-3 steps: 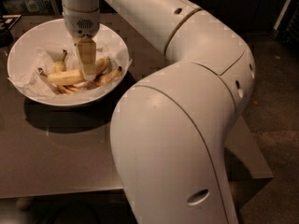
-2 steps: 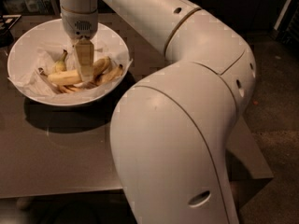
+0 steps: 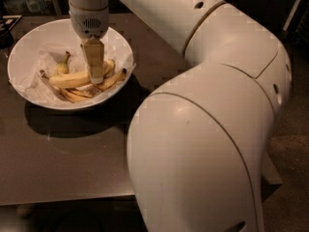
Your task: Pick banana from white bowl
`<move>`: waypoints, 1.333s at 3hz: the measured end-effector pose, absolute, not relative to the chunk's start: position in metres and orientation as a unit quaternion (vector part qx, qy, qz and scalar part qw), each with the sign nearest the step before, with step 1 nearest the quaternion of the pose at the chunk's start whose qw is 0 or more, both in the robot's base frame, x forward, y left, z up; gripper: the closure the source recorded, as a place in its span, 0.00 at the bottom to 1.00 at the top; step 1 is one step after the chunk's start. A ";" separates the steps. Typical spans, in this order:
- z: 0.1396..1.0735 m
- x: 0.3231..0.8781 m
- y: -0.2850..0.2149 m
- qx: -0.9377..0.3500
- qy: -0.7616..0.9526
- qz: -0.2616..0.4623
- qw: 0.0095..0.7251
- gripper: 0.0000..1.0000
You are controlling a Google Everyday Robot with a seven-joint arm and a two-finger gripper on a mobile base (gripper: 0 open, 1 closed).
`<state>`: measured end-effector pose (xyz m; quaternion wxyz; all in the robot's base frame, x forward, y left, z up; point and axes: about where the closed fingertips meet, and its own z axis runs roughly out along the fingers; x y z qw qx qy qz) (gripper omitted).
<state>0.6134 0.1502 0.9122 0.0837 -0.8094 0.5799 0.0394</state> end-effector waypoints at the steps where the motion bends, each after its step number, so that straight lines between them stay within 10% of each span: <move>1: 0.918 0.614 0.138 -0.803 0.590 0.028 0.083 0.23; 4: 0.914 0.619 0.144 -0.817 0.570 0.021 0.078 0.28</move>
Offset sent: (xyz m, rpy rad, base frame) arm -0.0079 -0.0376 0.0082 -0.1043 0.0293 -0.0150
